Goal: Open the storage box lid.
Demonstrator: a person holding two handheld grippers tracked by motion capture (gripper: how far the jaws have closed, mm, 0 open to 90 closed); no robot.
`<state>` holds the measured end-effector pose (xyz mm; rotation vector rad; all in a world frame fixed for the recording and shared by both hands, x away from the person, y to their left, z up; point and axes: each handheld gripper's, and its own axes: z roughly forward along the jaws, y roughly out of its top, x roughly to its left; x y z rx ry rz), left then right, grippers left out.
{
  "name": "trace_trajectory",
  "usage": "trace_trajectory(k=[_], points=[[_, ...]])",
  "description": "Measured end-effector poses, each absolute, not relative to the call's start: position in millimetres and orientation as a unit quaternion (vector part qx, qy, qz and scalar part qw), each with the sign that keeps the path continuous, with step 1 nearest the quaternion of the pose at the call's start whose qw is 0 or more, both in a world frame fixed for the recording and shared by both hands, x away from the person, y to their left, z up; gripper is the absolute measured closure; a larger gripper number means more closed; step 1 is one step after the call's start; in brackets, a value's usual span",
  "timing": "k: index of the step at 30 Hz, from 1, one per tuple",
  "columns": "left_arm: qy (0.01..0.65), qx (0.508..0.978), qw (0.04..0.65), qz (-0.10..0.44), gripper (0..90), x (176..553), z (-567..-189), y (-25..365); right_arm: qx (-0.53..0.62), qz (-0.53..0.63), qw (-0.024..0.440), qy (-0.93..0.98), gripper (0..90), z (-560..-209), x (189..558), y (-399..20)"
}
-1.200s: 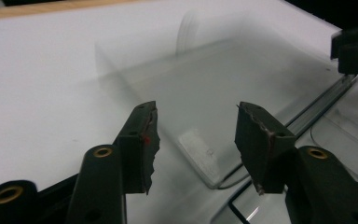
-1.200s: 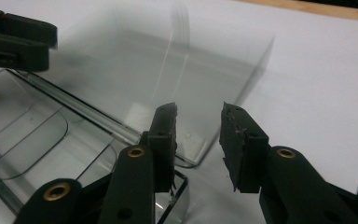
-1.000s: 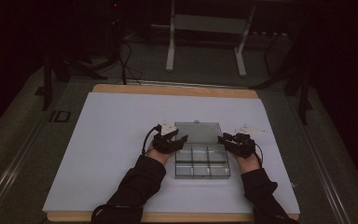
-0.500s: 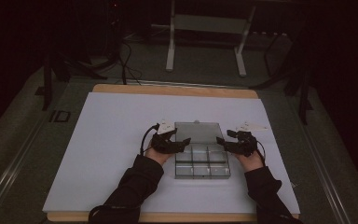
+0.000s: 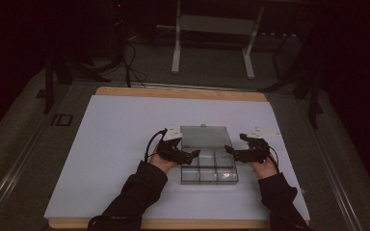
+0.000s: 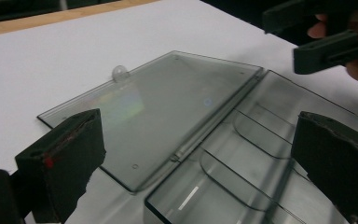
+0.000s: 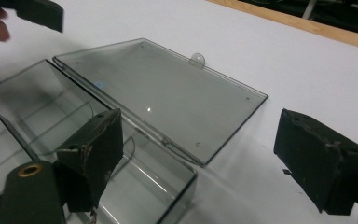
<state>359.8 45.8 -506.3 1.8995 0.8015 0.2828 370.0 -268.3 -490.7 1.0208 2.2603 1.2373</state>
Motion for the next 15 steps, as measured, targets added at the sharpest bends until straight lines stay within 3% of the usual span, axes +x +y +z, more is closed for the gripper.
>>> trace_trajectory(k=[15], points=[[0.333, 0.789, 0.503, 0.12, 4.0, 337, -502, 74, 0.363, 0.438, 0.193, 0.799, 15.8, -482, 350, -295]])
